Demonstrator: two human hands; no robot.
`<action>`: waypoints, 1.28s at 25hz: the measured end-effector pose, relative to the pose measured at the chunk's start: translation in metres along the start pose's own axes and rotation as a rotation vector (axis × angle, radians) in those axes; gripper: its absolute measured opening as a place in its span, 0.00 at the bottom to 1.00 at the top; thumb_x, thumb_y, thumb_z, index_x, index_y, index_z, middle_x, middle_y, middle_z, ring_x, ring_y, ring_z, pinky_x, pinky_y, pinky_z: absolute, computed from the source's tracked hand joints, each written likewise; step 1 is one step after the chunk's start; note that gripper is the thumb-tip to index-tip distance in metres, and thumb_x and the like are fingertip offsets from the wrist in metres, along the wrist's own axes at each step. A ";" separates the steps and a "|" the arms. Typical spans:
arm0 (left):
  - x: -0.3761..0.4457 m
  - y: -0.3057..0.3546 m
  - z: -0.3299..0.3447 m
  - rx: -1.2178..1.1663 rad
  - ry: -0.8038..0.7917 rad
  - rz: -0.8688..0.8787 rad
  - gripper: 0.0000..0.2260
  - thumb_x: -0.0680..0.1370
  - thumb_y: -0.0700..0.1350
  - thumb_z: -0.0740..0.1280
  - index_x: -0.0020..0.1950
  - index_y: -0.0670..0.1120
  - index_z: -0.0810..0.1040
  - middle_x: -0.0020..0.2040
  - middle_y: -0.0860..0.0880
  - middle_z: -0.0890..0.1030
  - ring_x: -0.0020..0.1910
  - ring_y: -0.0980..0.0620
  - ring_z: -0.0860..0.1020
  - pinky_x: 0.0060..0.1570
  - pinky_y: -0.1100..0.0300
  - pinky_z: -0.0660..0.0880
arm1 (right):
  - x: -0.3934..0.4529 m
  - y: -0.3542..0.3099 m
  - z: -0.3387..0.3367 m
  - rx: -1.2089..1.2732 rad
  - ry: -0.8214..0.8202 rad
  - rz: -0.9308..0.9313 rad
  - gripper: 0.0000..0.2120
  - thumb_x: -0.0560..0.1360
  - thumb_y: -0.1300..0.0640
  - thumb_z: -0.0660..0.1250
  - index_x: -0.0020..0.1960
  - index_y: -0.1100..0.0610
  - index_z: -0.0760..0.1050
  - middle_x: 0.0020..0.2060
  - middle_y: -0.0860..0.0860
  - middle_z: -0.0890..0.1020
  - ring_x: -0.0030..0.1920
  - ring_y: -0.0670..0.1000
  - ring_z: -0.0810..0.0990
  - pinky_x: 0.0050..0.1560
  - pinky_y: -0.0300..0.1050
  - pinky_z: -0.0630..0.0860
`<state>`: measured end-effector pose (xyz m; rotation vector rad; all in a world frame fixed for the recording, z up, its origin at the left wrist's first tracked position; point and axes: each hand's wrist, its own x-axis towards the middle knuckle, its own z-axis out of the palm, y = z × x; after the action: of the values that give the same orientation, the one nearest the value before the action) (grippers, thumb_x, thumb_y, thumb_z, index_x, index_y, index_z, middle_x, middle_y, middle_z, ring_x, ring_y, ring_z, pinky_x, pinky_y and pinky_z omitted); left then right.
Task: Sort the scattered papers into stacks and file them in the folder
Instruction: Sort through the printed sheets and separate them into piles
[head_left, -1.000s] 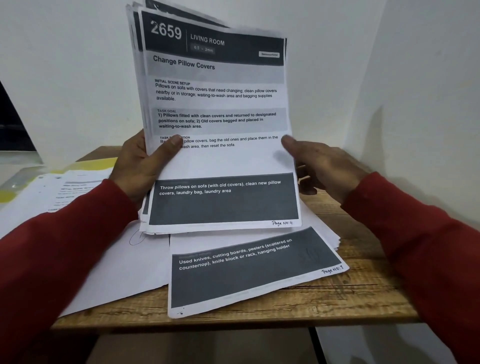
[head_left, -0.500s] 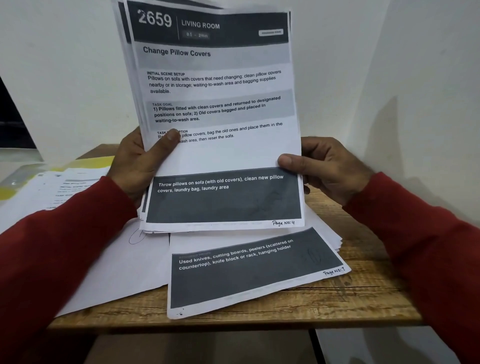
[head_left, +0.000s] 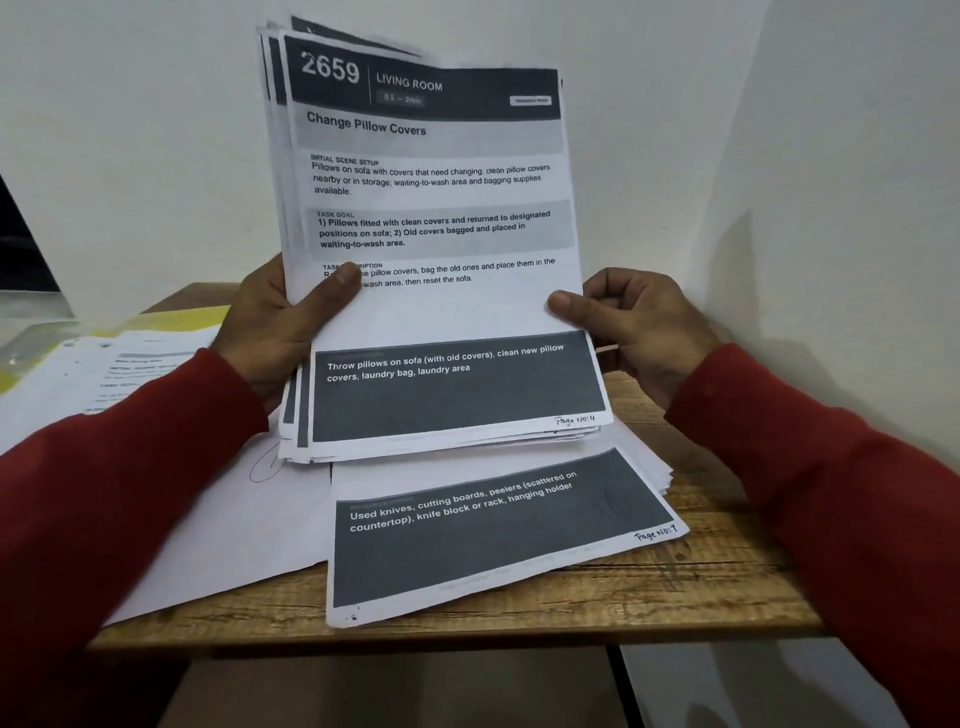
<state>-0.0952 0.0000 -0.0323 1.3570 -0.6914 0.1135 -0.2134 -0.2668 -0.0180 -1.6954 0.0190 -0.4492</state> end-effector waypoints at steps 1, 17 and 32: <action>0.000 0.000 0.000 -0.005 -0.005 -0.001 0.09 0.78 0.44 0.66 0.58 0.46 0.78 0.49 0.54 0.86 0.47 0.55 0.84 0.46 0.62 0.80 | 0.001 0.001 0.000 -0.014 0.023 0.008 0.12 0.74 0.57 0.73 0.37 0.56 0.72 0.30 0.52 0.78 0.29 0.50 0.77 0.31 0.43 0.74; 0.035 -0.011 -0.064 0.008 0.621 0.126 0.12 0.77 0.41 0.71 0.59 0.45 0.78 0.50 0.54 0.84 0.49 0.56 0.84 0.54 0.57 0.80 | 0.023 0.034 -0.041 -0.428 0.353 0.149 0.04 0.76 0.60 0.70 0.44 0.55 0.83 0.35 0.48 0.83 0.31 0.44 0.79 0.38 0.36 0.74; 0.007 -0.018 -0.008 0.074 -0.001 -0.011 0.10 0.79 0.44 0.69 0.59 0.47 0.79 0.56 0.47 0.85 0.55 0.47 0.83 0.55 0.52 0.80 | 0.007 0.009 -0.003 -0.078 0.064 0.014 0.23 0.69 0.36 0.71 0.47 0.56 0.79 0.35 0.49 0.79 0.30 0.50 0.73 0.30 0.46 0.68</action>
<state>-0.0786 0.0006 -0.0446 1.4320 -0.6867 0.1310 -0.2057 -0.2733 -0.0243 -1.7553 0.0965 -0.4978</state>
